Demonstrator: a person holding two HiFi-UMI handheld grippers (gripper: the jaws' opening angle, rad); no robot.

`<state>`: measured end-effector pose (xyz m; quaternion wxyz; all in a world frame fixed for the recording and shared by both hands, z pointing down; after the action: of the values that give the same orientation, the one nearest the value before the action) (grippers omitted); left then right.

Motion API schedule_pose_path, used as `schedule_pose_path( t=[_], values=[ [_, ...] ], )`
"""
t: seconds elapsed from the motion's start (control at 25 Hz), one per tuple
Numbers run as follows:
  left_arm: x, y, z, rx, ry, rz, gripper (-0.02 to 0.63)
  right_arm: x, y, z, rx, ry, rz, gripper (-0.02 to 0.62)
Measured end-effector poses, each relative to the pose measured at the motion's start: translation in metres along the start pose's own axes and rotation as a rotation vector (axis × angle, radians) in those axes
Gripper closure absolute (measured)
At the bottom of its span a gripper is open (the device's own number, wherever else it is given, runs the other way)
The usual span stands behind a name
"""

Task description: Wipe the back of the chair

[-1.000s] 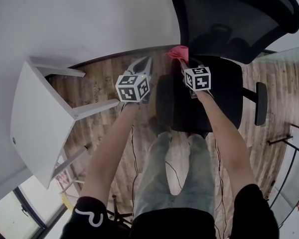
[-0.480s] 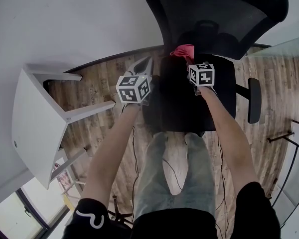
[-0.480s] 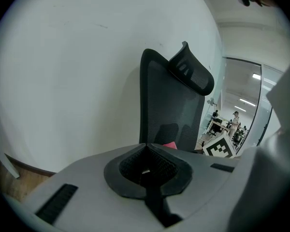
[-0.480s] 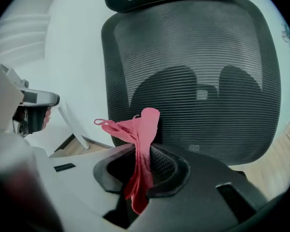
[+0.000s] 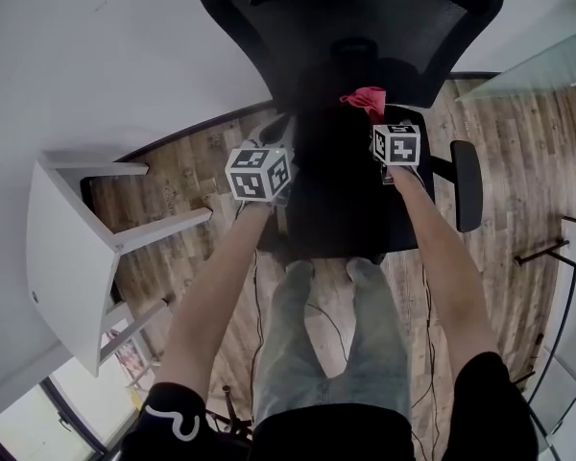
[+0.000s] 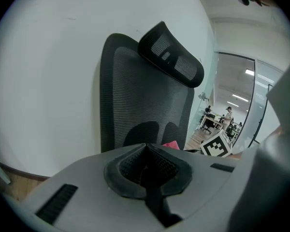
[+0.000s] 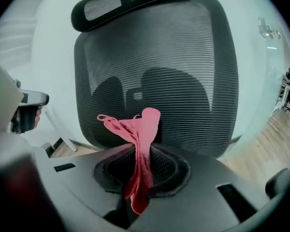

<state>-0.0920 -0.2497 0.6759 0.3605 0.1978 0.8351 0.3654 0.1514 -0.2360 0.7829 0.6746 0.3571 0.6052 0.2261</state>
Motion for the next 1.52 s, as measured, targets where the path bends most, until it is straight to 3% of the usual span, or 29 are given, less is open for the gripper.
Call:
schedule_pose_path(
  t=[0.36,0.64,0.76,0.96,1.16,1.52],
  values=[
    [-0.036,0.004,0.053,-0.049,0.045,-0.036,0.581,0.037,0.022,0.090,-0.123,0.143,-0.002,0.522],
    [-0.053,0.005,0.084,-0.103,0.064,-0.063,0.581,0.063,0.038,0.130,-0.252,0.206,-0.008,0.522],
    [-0.054,0.000,0.095,-0.105,0.040,-0.056,0.581,0.069,0.039,0.134,-0.285,0.178,0.006,0.522],
    [-0.033,-0.002,0.129,-0.107,-0.015,-0.057,0.581,0.100,0.021,0.117,-0.310,0.050,0.047,0.522],
    [0.008,-0.015,0.173,-0.085,-0.047,-0.015,0.581,0.161,-0.022,0.105,-0.199,-0.070,0.110,0.522],
    [0.108,-0.049,0.233,-0.104,-0.019,0.101,0.581,0.284,-0.078,0.067,-0.067,-0.154,0.223,0.523]
  ],
)
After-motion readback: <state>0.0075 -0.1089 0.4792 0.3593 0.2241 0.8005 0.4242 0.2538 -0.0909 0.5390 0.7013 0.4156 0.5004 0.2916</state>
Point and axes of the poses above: the fingertips, and each gripper's own axes: x backward along the fingers, z to its right, y out of its underside, the point moved 6 cm from there along x, backward along the fingers, and after that the axes turned 11 degrees about x, right-handed, at the moved point
